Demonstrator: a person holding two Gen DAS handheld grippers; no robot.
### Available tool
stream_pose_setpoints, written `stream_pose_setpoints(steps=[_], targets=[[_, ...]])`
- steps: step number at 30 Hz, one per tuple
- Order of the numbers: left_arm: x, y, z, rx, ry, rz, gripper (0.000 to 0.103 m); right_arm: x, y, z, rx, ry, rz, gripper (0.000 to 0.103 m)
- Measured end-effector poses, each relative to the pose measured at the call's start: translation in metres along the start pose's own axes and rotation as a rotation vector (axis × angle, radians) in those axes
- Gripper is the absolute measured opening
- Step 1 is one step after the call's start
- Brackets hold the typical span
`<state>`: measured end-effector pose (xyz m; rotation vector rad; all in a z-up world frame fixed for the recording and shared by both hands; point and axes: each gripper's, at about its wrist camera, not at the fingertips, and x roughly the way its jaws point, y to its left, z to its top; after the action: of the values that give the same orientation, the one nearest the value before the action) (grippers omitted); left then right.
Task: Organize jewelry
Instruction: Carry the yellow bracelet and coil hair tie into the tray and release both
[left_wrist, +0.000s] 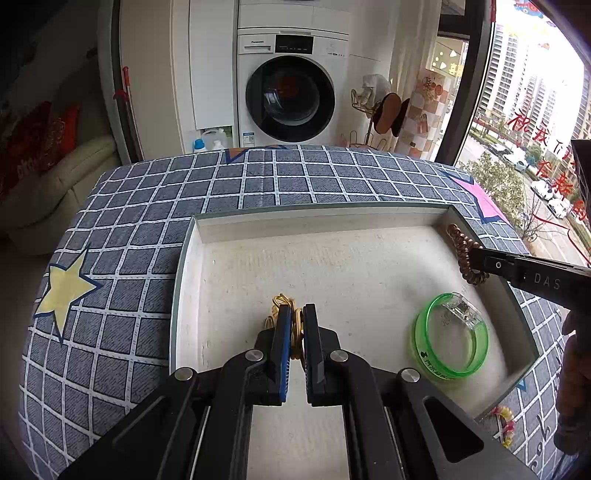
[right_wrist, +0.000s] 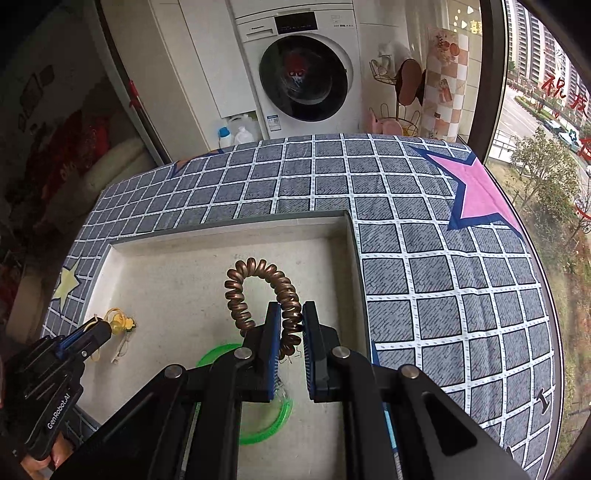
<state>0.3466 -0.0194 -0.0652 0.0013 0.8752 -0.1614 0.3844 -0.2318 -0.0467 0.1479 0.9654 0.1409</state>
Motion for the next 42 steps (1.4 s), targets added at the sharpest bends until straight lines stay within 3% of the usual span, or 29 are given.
stream_pose_setpoints(steps=[13, 17, 20, 28, 37, 39, 40, 41, 42], targets=[[0.023, -0.014, -0.004, 0.082, 0.007, 0.100, 0.019, 0.036, -0.001, -0.006, -0.007, 0.046, -0.030, 0.014], [0.024, -0.017, -0.005, 0.085, 0.010, 0.112, 0.019, 0.034, 0.003, -0.008, -0.022, 0.045, -0.024, 0.021], [0.021, -0.016, -0.004, 0.074, 0.011, 0.090, 0.019, 0.032, 0.001, -0.008, 0.011, 0.051, 0.015, 0.036], [0.011, -0.017, 0.000, 0.064, 0.001, 0.073, 0.019, 0.012, -0.018, -0.008, 0.161, 0.017, 0.159, 0.037], [-0.005, -0.018, 0.006, 0.043, -0.039, 0.051, 0.019, -0.018, -0.020, -0.014, 0.194, -0.021, 0.210, 0.042], [-0.006, -0.017, 0.007, 0.038, -0.040, 0.051, 0.019, -0.023, -0.018, -0.016, 0.187, -0.023, 0.211, 0.049], [-0.007, -0.017, 0.007, 0.037, -0.039, 0.050, 0.034, -0.027, -0.017, -0.020, 0.185, -0.023, 0.213, 0.050], [-0.008, -0.018, 0.007, 0.036, -0.038, 0.054, 0.059, -0.028, -0.016, -0.021, 0.185, -0.024, 0.214, 0.052], [-0.010, -0.018, 0.007, 0.028, -0.045, 0.070, 0.103, -0.030, -0.016, -0.022, 0.184, -0.025, 0.215, 0.053]])
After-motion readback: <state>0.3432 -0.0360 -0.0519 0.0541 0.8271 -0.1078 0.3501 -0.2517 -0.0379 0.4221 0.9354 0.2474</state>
